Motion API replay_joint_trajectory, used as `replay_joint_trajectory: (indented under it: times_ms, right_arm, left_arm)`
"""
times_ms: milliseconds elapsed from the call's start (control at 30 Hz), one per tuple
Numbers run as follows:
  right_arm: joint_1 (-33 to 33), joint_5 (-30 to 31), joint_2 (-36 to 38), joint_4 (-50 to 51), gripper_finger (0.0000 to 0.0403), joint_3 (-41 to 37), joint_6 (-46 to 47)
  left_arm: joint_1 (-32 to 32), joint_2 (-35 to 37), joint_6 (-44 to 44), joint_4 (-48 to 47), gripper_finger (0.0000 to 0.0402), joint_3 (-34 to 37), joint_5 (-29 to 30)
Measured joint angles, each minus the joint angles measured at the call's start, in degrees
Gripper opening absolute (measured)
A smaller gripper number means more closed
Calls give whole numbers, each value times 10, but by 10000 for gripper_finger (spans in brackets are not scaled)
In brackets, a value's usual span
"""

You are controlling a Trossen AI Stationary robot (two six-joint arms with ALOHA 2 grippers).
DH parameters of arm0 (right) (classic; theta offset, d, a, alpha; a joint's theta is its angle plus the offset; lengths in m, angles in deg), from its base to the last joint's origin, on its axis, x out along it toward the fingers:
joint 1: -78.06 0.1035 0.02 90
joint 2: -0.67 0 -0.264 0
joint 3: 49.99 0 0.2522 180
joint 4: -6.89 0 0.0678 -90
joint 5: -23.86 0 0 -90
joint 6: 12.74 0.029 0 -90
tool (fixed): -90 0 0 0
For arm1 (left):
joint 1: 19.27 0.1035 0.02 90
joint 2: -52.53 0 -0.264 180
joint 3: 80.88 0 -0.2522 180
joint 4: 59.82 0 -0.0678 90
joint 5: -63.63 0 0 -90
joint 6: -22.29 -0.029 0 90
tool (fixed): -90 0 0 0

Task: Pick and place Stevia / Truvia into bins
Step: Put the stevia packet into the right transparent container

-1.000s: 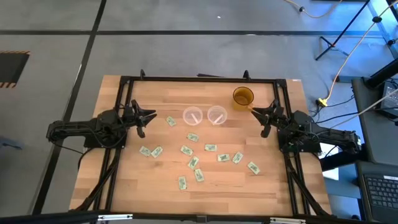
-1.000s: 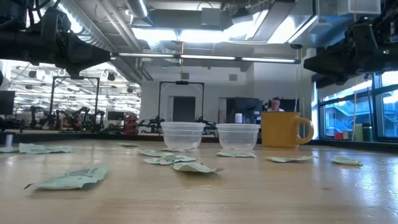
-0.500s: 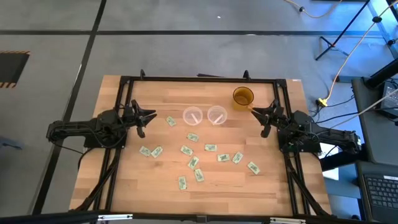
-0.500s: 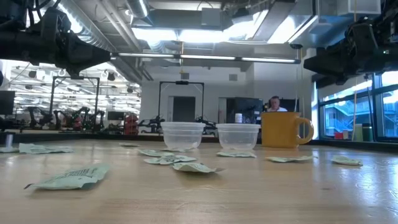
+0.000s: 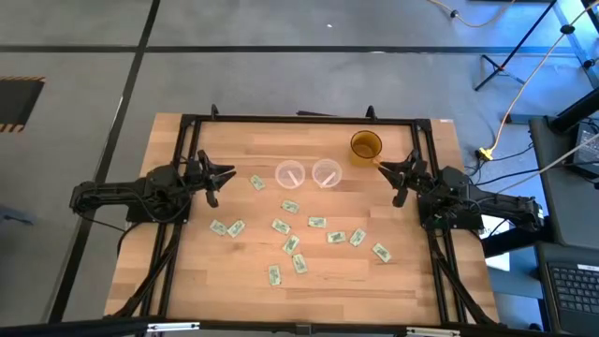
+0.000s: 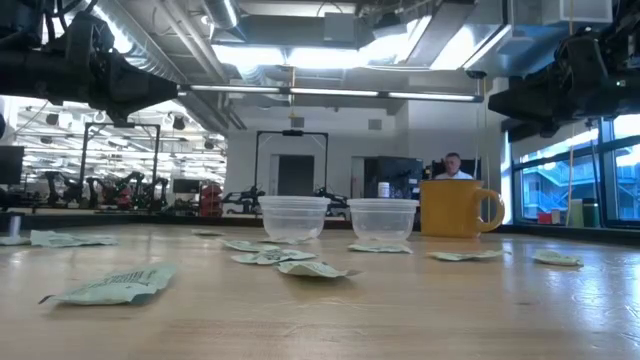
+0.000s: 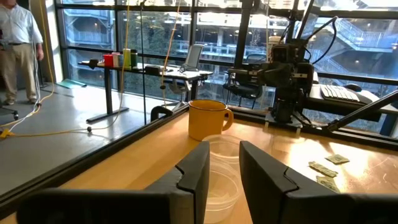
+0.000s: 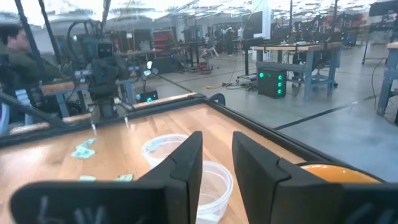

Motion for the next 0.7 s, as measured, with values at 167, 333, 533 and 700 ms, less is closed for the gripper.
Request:
replay_joint_trajectory:
  times_ms: [167,333,533,700]
  right_arm:
    - [0,0,0,-7,92,0,1]
    - [0,0,0,-7,92,0,0]
    - [0,0,0,0,92,0,-8]
    - [0,-17,-2,2,92,0,7]
  left_arm:
    - [0,0,0,0,82,0,0]
    - [0,0,0,0,82,0,0]
    - [0,0,-25,0,82,0,1]
    - [0,0,-34,0,82,0,-1]
